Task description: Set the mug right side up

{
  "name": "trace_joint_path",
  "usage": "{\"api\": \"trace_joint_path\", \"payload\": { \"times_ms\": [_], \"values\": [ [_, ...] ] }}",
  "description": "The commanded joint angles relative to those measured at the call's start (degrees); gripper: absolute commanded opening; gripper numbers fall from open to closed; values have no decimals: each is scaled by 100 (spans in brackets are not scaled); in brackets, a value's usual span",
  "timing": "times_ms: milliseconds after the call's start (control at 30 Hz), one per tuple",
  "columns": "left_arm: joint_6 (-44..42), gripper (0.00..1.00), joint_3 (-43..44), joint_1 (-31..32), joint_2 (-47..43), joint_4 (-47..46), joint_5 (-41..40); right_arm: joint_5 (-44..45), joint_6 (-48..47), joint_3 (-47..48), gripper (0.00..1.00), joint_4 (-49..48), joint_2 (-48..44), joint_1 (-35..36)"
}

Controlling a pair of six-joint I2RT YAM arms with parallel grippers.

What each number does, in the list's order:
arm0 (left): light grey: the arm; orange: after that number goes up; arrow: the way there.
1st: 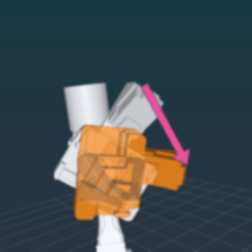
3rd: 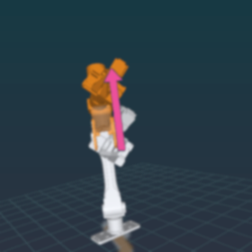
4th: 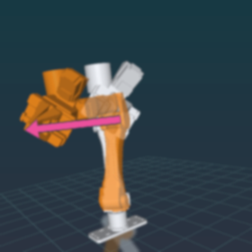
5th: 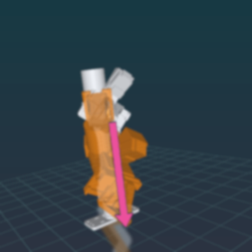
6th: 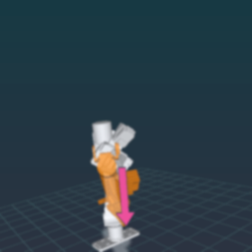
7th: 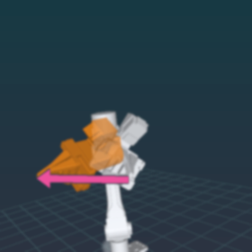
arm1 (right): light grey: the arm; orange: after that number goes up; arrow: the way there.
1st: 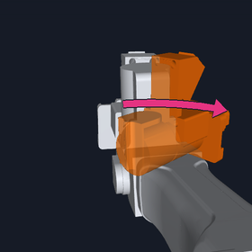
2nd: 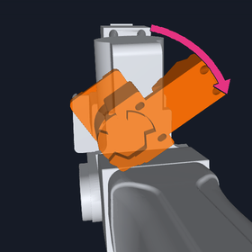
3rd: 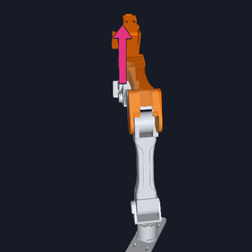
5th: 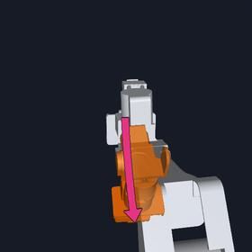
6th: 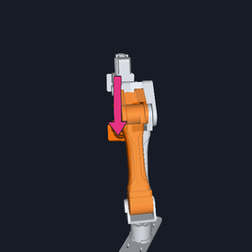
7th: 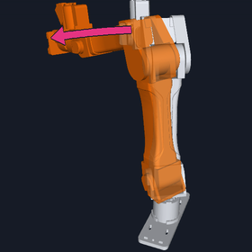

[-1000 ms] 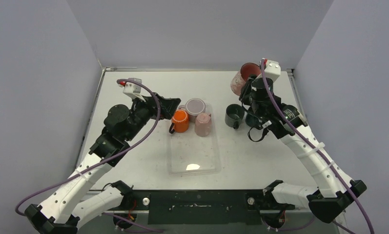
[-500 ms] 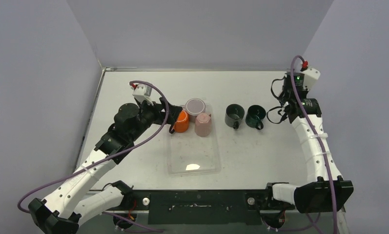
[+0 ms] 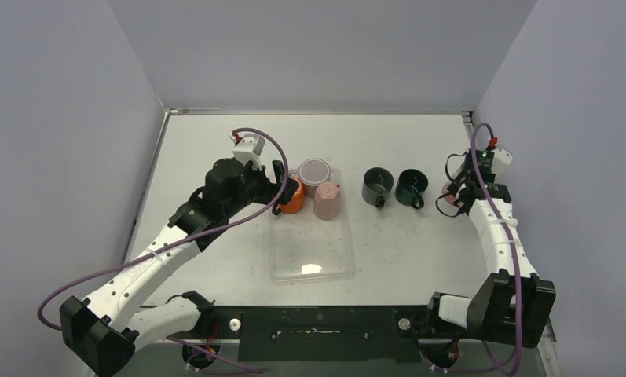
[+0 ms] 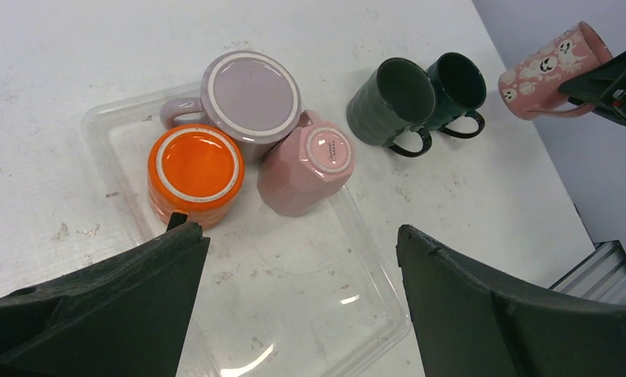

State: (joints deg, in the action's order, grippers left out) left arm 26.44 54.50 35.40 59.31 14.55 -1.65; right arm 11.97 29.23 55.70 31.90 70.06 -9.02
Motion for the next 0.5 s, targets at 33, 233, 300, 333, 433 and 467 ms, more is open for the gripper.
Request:
{"api": "trace_joint_path", "payload": {
  "times_ms": [33,233,300,333,433,467],
  "values": [
    [-142,91,368,-74,131,185,68,-200,-89,-162,5,-1482,-83,-30],
    [-178,90,359,-102,182,180,77,-159,-279,-422,5,-1759,77,-16],
    [-192,91,368,-103,199,189,77,-164,-318,-498,5,-1787,91,2],
    [-200,91,363,-111,203,189,82,-161,-340,-525,5,-1784,80,9],
    [-175,91,377,-120,233,236,90,-134,-404,-637,5,-1817,57,55],
    [-167,91,380,-127,250,260,118,-132,-405,-679,5,-1816,59,58]
  ]
}}
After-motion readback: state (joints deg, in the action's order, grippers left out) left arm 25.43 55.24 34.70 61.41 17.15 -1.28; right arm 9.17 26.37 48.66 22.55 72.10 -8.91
